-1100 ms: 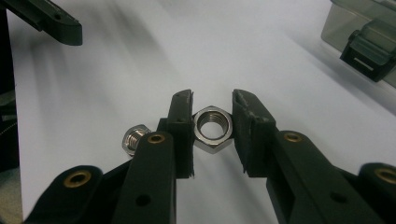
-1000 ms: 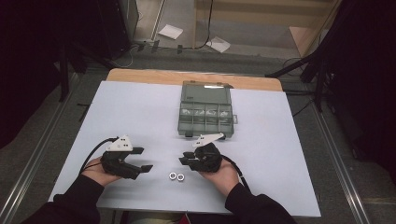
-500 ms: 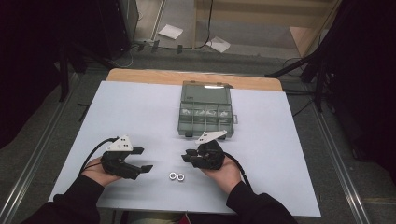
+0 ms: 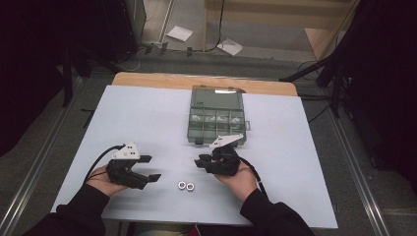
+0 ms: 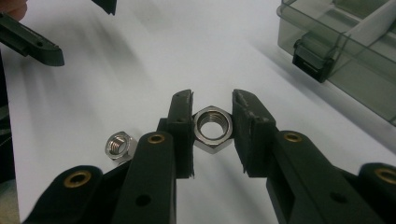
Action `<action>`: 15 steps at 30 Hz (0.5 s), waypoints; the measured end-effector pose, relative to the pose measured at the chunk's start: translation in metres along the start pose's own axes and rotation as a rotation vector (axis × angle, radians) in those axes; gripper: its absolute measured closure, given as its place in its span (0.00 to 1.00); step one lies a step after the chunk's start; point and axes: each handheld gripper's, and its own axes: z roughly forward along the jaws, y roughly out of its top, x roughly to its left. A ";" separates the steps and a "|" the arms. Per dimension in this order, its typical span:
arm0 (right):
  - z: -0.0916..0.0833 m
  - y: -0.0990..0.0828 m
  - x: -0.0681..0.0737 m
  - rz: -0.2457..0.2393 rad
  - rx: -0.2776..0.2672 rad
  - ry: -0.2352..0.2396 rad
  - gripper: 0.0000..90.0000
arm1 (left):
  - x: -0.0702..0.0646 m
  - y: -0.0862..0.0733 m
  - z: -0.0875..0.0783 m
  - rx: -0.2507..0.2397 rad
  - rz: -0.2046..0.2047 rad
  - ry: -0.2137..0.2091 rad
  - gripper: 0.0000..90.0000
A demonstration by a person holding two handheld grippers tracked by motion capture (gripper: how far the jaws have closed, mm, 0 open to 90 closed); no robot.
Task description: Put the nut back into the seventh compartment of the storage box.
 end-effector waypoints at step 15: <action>-0.010 0.003 -0.010 0.032 -0.014 -0.016 0.80 | 0.000 0.000 0.000 0.001 0.003 0.002 0.27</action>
